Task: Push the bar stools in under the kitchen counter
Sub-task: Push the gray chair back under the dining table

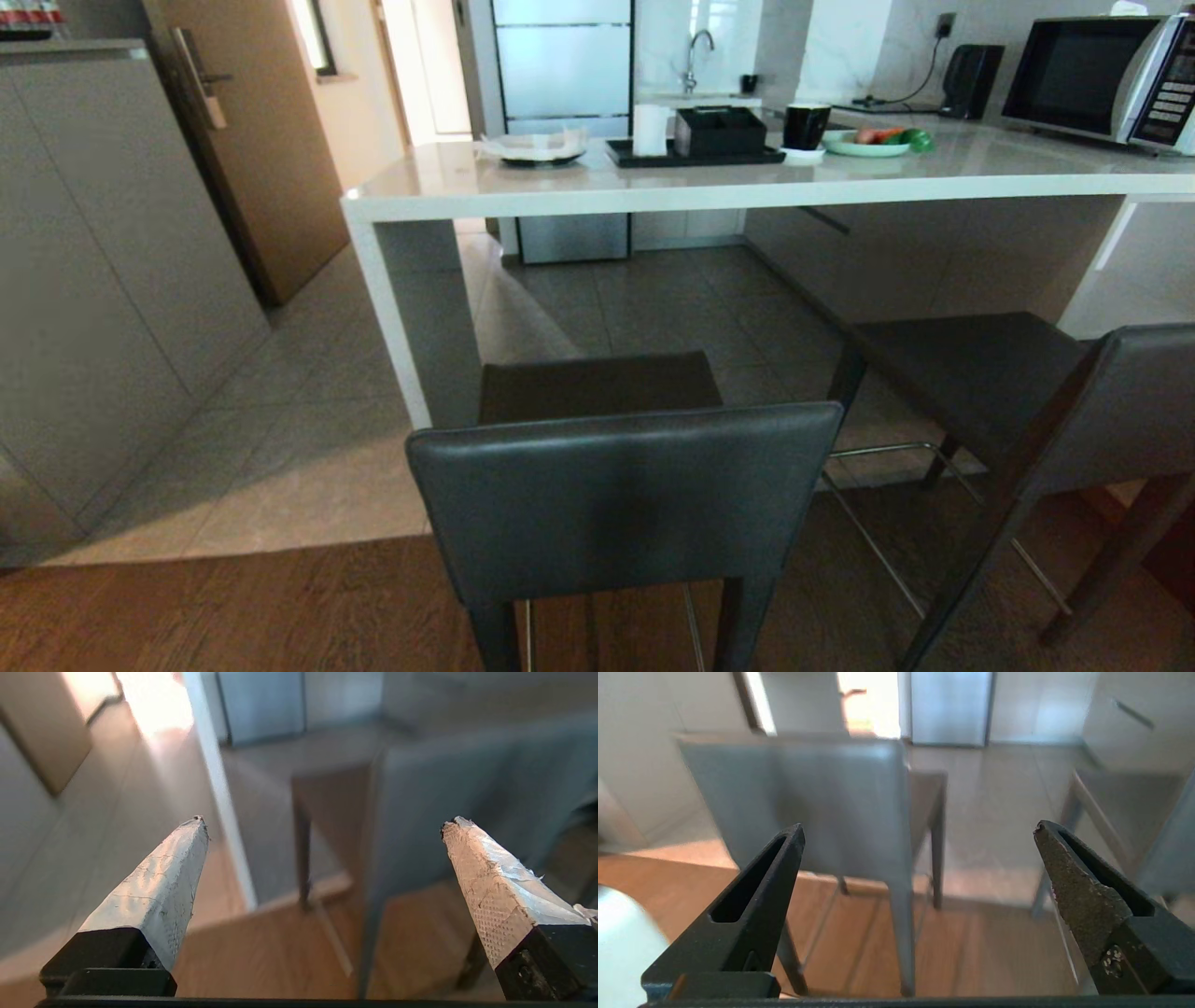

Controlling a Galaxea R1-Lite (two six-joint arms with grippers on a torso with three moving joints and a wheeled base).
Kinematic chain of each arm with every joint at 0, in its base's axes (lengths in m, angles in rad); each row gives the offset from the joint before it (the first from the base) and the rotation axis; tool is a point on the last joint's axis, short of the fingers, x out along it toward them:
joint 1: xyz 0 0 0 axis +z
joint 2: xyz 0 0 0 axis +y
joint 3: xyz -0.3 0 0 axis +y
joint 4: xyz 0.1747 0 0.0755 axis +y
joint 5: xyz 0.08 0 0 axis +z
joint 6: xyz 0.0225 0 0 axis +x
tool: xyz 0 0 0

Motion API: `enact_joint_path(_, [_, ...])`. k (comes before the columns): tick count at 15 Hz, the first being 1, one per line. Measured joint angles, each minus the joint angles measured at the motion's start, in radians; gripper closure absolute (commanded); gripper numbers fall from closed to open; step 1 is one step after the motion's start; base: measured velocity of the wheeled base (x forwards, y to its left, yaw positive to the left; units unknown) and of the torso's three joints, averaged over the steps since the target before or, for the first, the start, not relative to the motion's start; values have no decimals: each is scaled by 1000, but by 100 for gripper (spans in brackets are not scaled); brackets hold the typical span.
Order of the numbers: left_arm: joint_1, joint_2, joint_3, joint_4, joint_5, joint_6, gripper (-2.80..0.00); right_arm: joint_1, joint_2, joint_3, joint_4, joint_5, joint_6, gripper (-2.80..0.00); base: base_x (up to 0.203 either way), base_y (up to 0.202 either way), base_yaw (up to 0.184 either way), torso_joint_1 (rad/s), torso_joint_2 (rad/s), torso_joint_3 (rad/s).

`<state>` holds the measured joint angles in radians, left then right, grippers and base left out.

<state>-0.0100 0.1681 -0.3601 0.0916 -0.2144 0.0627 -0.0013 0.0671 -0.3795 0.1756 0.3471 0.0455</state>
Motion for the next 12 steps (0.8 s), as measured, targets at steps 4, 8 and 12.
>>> enact_joint_path(4, [1,-36,298,-245,72,54,-280,0,-57,164,-23,-215,-112,-280,0,0,0,0,0,0])
enact_joint_path(8, [2,-63,355,-149,147,69,-280,0,-67,332,-173,-289,-189,-280,0,0,0,0,0,0])
enact_joint_path(12, [2,-79,357,-77,193,0,-280,0,-69,376,-162,-296,-180,-280,0,0,0,0,0,0])
